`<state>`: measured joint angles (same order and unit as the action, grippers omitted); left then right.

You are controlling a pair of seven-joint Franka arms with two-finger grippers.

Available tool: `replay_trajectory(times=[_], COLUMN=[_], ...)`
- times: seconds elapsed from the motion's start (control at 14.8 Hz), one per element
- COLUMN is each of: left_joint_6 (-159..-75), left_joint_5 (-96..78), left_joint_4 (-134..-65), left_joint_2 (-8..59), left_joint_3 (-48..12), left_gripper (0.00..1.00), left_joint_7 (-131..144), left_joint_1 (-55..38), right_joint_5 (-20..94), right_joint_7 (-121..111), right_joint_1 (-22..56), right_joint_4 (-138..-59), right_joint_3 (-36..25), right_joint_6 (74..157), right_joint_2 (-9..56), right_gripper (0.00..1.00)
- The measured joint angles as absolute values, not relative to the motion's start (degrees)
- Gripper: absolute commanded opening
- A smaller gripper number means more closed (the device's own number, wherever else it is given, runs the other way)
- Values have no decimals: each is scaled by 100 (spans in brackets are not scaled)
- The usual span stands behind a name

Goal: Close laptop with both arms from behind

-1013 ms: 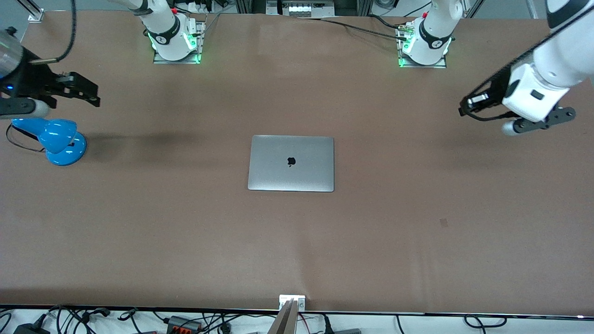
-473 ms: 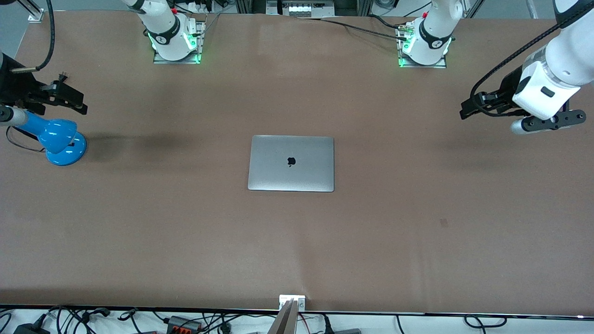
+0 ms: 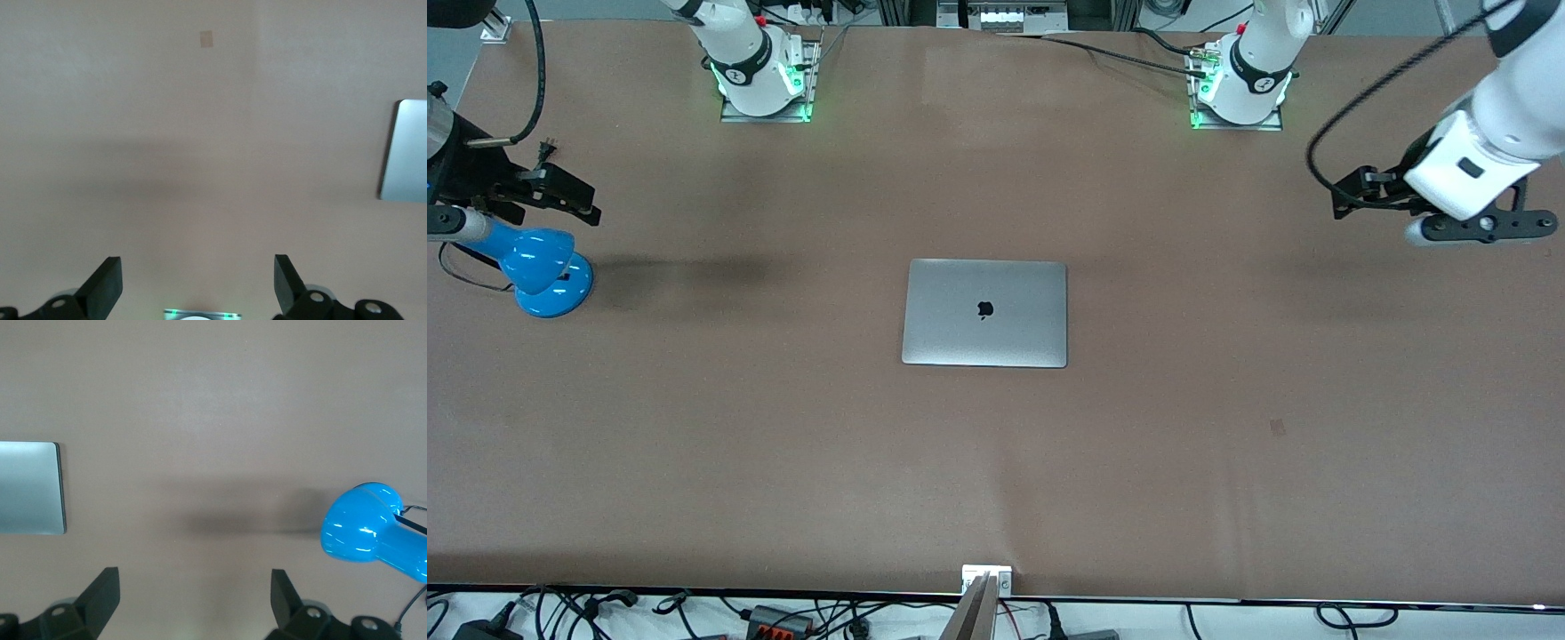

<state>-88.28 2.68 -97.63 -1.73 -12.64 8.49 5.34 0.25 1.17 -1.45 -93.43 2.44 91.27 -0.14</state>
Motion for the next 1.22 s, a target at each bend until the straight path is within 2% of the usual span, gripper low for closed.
replay_trajectory(times=[1.22], left_joint_6=[-8862], left_joint_5=[68], left_joint_4=[-9716], left_joint_2=[-199], left_joint_3=[-1084], left_gripper=[100], left_joint_7=[760], left_joint_1=[649], right_joint_5=[25], right_joint_7=[117], right_joint_1=[-204], right_joint_4=[-9370], right_joint_3=[267], right_joint_6=[8970], right_joint_2=[-19], right_gripper=[100])
